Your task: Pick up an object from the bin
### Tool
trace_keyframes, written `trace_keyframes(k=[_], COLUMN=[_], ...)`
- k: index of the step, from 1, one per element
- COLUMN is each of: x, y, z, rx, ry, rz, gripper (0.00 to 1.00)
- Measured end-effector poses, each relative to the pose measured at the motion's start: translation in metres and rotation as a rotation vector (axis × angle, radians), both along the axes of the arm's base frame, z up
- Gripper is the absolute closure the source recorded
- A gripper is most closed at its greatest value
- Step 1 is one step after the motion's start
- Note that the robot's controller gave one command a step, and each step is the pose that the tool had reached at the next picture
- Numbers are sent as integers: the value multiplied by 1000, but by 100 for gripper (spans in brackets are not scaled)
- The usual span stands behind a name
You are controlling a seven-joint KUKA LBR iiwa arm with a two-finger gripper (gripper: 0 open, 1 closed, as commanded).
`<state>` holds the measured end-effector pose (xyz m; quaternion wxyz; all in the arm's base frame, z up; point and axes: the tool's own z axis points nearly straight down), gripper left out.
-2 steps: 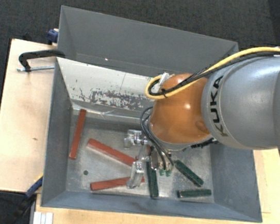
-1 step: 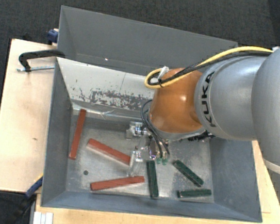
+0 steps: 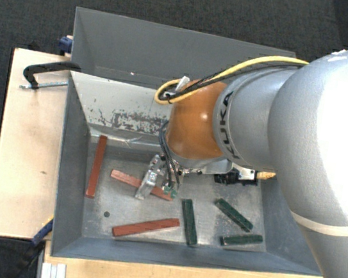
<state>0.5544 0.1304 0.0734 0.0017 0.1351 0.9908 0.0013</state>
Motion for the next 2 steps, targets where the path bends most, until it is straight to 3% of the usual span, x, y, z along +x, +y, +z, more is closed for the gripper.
trace_keyframes(k=[1, 2], x=[0, 11], y=[0, -20], z=[0, 130], rx=[0, -1], ry=[0, -1], rz=[0, 4], gripper=[100, 100])
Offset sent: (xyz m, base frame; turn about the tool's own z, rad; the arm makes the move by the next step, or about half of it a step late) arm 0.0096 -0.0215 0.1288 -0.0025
